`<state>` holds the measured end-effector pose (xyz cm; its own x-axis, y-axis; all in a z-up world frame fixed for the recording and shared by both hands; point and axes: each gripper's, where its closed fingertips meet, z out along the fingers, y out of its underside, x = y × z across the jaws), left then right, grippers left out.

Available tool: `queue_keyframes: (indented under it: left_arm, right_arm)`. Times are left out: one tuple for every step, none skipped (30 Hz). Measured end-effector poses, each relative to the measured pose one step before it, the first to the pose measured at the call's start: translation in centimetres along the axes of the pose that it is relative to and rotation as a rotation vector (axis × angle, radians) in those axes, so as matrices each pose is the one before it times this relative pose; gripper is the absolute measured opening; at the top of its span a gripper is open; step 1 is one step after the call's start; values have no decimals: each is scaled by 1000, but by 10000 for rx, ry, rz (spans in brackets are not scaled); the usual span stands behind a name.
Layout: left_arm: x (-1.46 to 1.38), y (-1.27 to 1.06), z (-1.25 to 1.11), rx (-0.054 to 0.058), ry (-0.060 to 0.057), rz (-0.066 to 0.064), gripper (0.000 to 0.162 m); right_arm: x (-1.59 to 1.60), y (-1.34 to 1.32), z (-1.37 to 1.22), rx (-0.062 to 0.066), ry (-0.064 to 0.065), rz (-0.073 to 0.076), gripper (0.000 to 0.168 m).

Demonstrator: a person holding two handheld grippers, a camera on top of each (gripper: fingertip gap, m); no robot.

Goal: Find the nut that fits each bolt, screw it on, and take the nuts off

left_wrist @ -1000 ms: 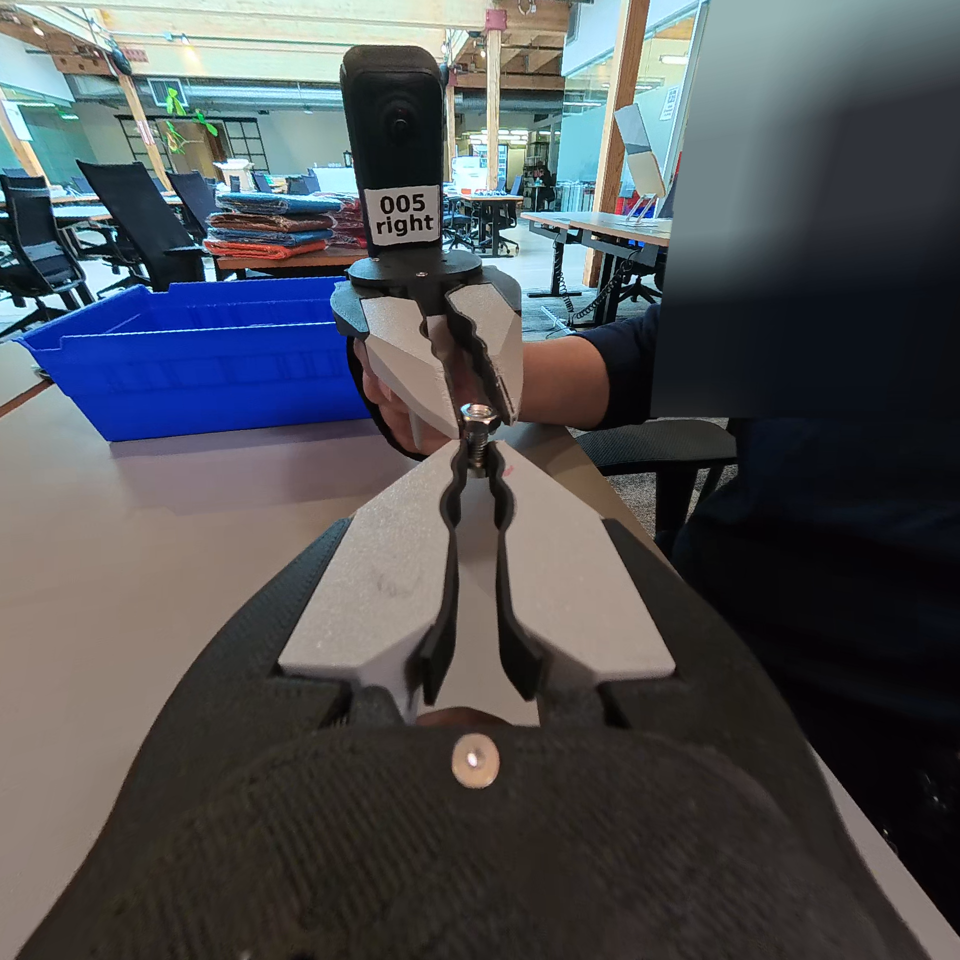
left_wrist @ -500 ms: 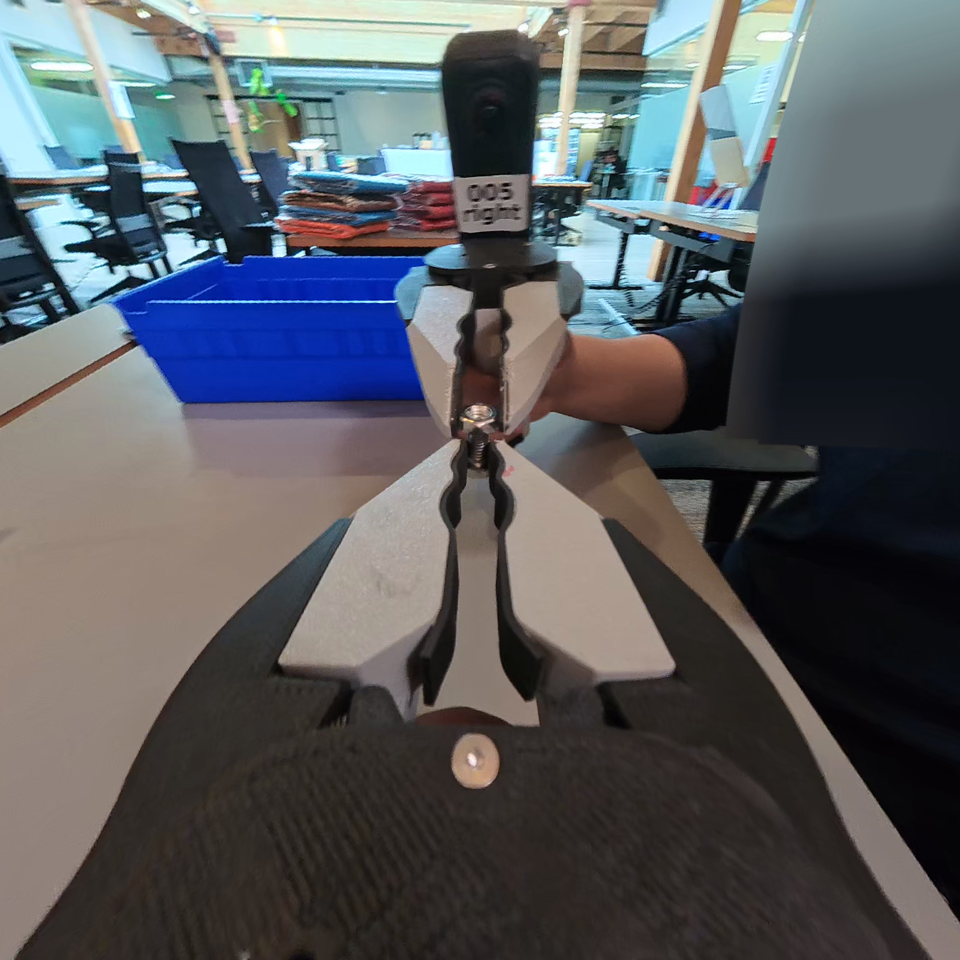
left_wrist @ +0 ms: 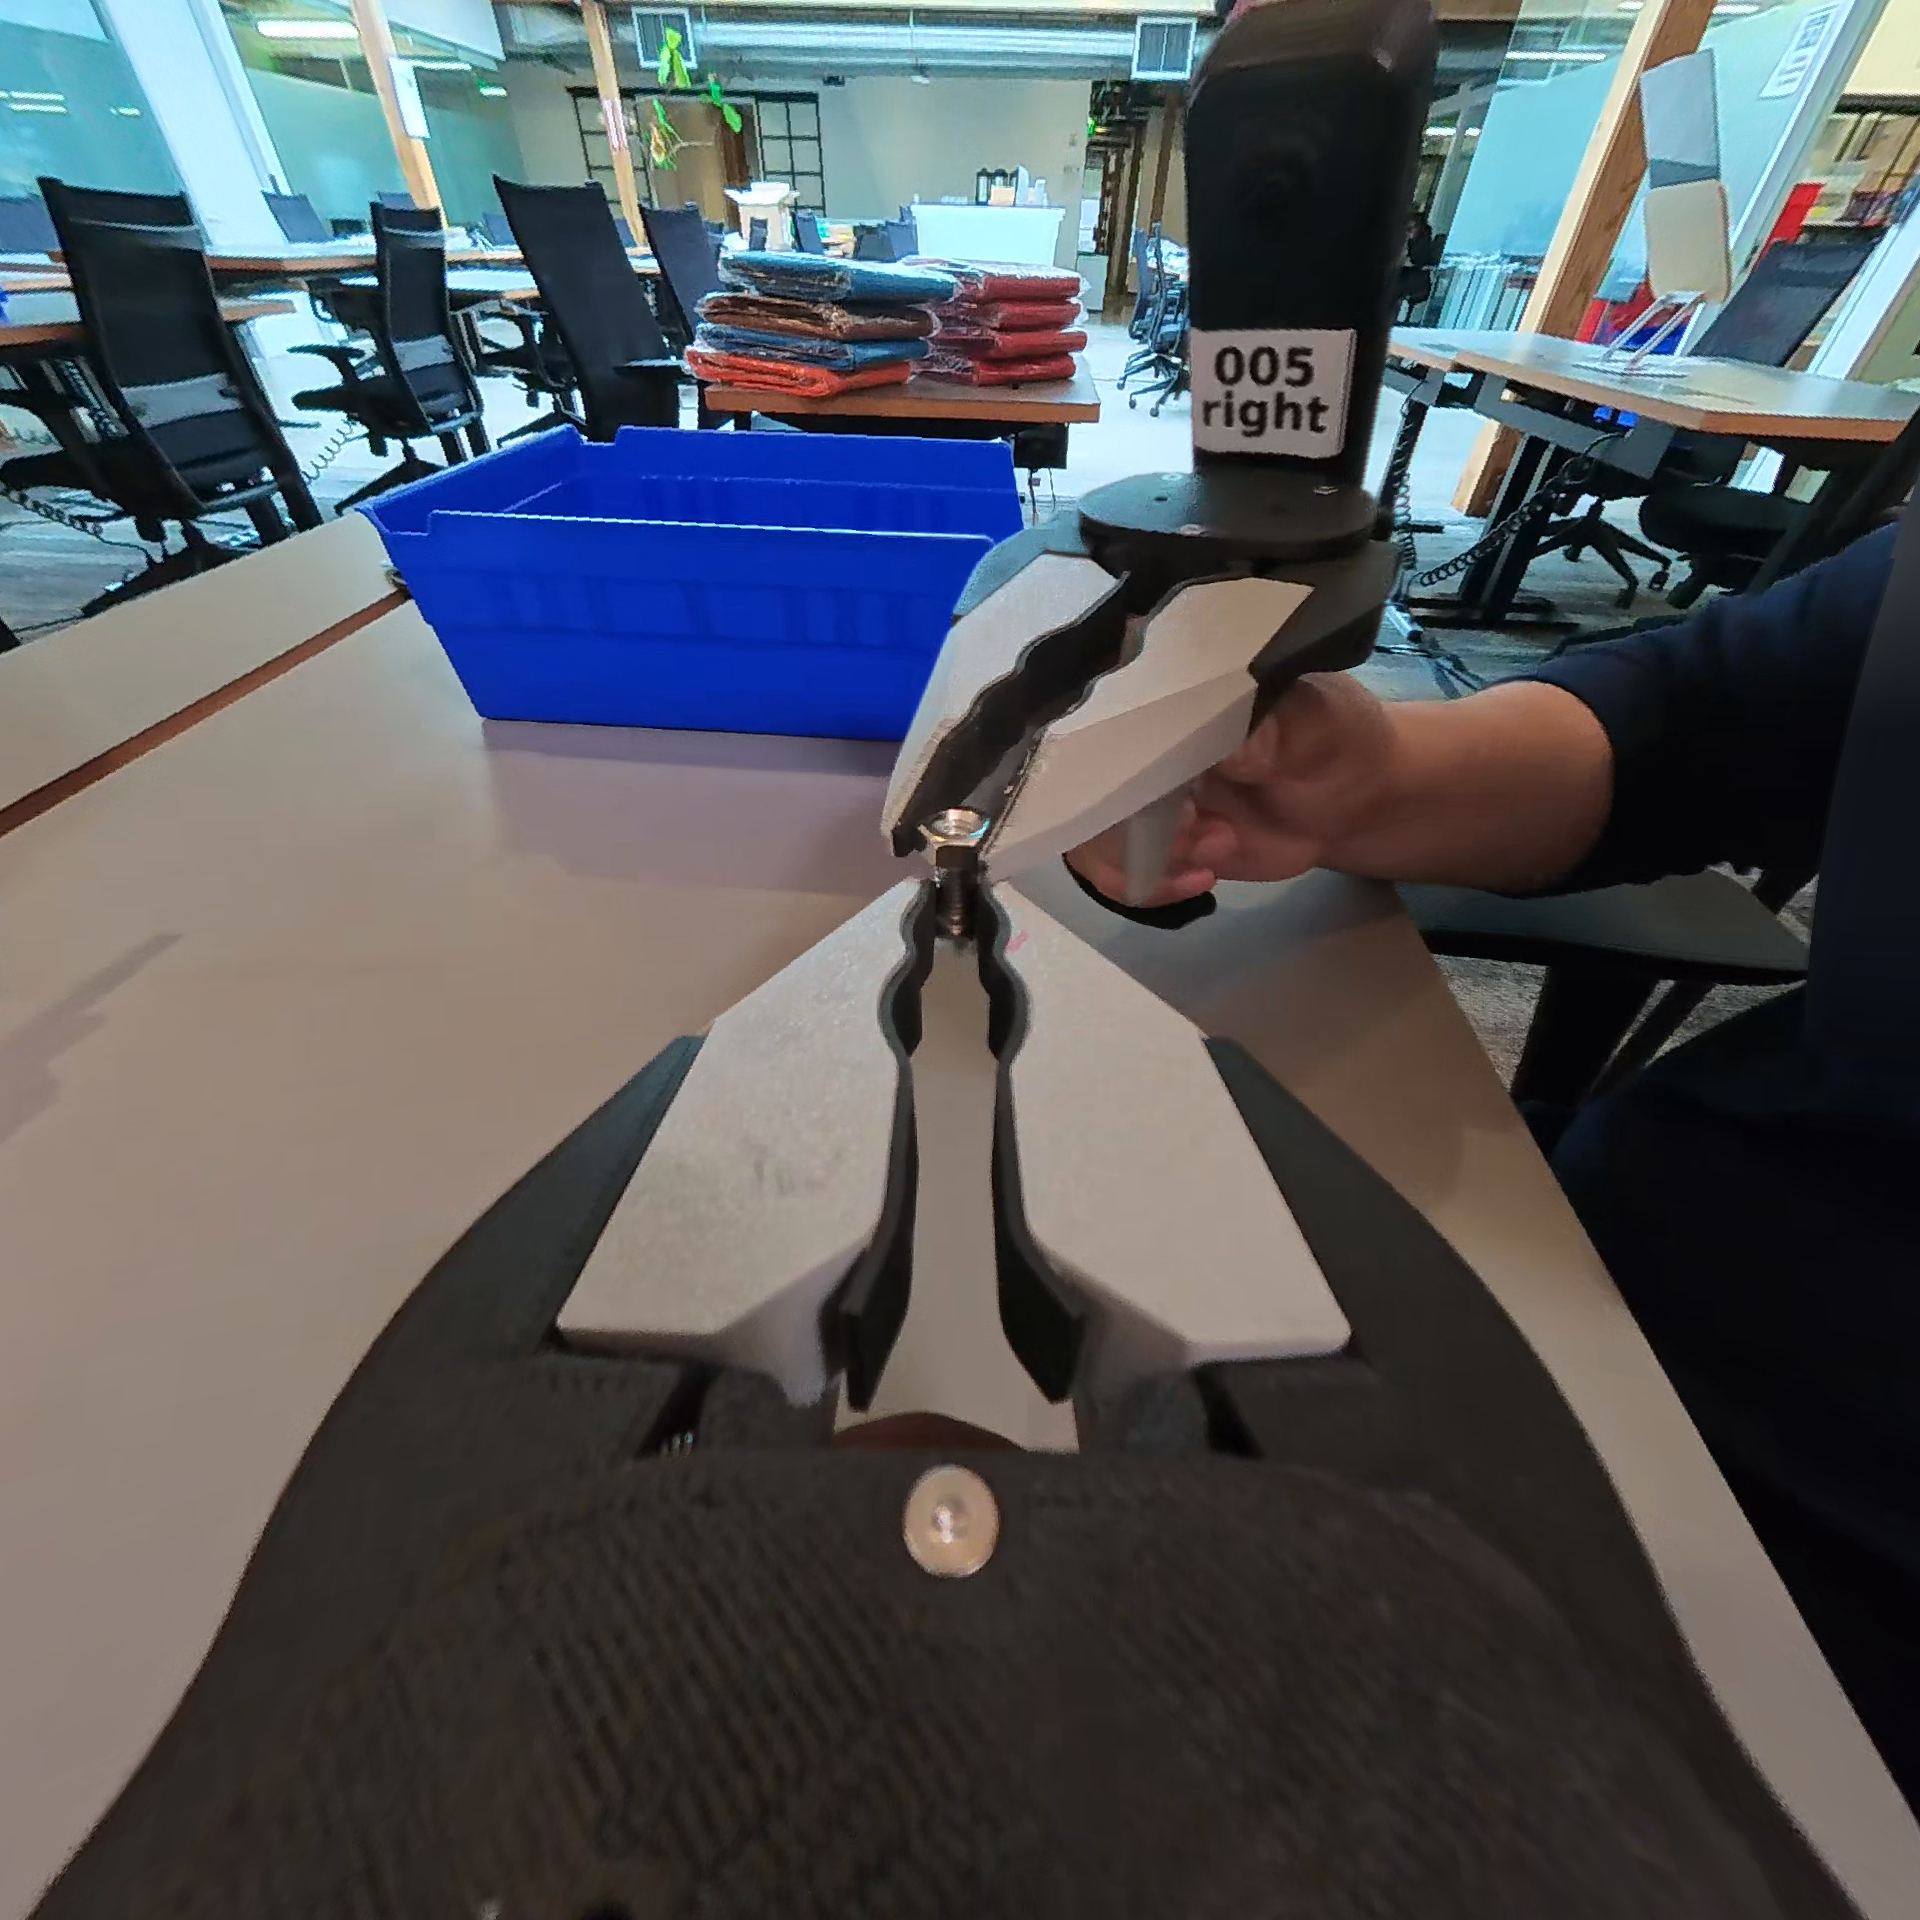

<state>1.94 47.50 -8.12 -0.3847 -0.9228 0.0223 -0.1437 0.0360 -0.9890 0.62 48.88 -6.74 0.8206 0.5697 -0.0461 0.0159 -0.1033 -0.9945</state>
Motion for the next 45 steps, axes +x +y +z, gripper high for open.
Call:
queue_keyframes:
  left_arm:
    - [-2,29,8,-1,25,-45,5]
    - [8,34,10,3,29,-19,5]
    - [9,55,12,-14,28,-15,5]
    - [-2,33,8,-4,20,-10,5]
    - [50,-8,-2,21,57,-23,5]
    - [96,-72,-31,49,97,-43,5]
    - [119,-114,-24,65,97,-42,5]
    - [154,-85,-13,50,111,-32,5]
    - [141,-68,-10,46,91,-8,5]
    - [162,-82,-13,49,104,9,5]
    - [154,-79,-10,47,92,9,5]
    - [162,-92,-13,50,93,20,5]
    - [271,-117,-19,62,162,31,5]
    - [228,-151,-41,81,136,38,5]
    - [219,-108,-36,55,132,9,5]
    - [220,-88,-23,37,148,-11,5]
    - [162,-102,-18,57,91,15,5]
    - [161,-61,-3,32,95,15,5]
    - [175,-26,25,13,99,17,5]
    - [178,-19,36,8,84,38,5]
    - [278,-38,29,16,144,43,5]
    - [398,-86,37,44,215,42,5]
    - [388,-127,31,67,202,54,5]
    - [359,-75,37,35,188,42,5]
    - [362,-17,31,-1,197,37,5]
    - [376,-29,36,16,205,60,5]
    - [340,-69,15,46,171,79,5]
    - [303,-98,17,51,161,40,5]
    - [213,-103,4,54,117,9,5]
    - [129,-37,5,20,76,-2,5]
    - [109,16,5,-12,69,3,5]
    - [115,35,20,-11,67,11,5]
    - [113,25,39,-4,64,8,5]
    - [73,19,37,-7,37,11,5]
    - [43,24,28,-11,20,9,5]
    - [16,19,17,-7,10,7,5]
    - [28,3,-8,-2,16,2,5]
    - [31,-14,-7,10,22,-2,5]
    - [17,-18,2,13,8,1,5]
    - [-8,-19,4,6,-4,3,5]
    - [24,20,16,-8,12,0,5]
    - [26,15,20,-12,11,5,5]
    - [22,26,27,-12,4,7,5]
    - [2,19,18,-15,4,5,5]
    - [-3,5,4,-4,-7,0,5]
  right_arm:
    - [17,30,-9,9,33,8,11]
    - [2,29,3,-7,-10,-32,11]
    - [4,51,15,-33,-40,-13,11]
    - [3,22,10,-20,-60,22,11]
    - [-55,-27,4,0,-105,50,11]
    - [-104,-92,-16,34,-152,54,11]
    - [-207,-197,-47,84,-227,38,13]
    - [-254,-365,-111,165,-275,39,17]
    - [-192,-472,-197,205,-267,27,20]
    - [-56,-494,-231,193,-217,-1,20]
    - [30,-355,-247,93,-205,-43,20]
    - [18,-256,-261,28,-228,-68,20]
    - [-175,-313,-299,79,-343,-79,19]
    - [-482,-294,-285,72,-517,-31,17]
    - [-603,-138,-207,-42,-580,47,17]
    - [-341,15,-123,-127,-353,31,18]
    - [-269,96,-52,-155,-240,-77,20]
    - [-232,121,-10,-162,-159,-146,20]
    - [-7,115,42,-140,3,-168,19]
    - [20,105,142,-154,-1,-147,18]
    - [-163,145,136,-142,-95,-107,18]
    - [-421,158,-101,-90,-128,-91,18]
    - [-367,61,-159,-37,-183,-94,18]
    - [85,-142,445,-19,-326,-74,18]
    - [-415,-88,33,20,-361,-5,18]
    - [-517,-94,-34,36,-445,23,17]
    - [-573,-144,-94,39,-500,6,18]
    - [-470,-135,-83,31,-374,3,17]
    - [-339,-132,-7,1,-219,-15,17]
    - [-196,-119,22,-9,-175,-25,16]
    - [19,-23,49,-38,-65,-11,16]
    - [-161,126,578,-79,-13,-25,16]
    - [35,99,97,-81,13,-28,16]
    - [17,119,69,-57,5,-14,16]
    - [16,12,-67,12,-22,10,16]
    - [-45,-28,-8,30,-49,24,16]
    - [27,-10,-14,16,10,6,16]
    - [78,28,-45,-2,33,-13,15]
    - [6,12,-44,-21,12,-17,13]
    - [9,-8,-43,-6,16,-10,12]
    - [20,-18,-27,1,4,5,11]
    - [-16,0,-19,-14,-15,11,11]
    - [-1,-12,6,-14,3,-1,11]
    - [-21,-1,4,-8,7,-4,11]
    - [-29,13,27,-5,9,3,11]
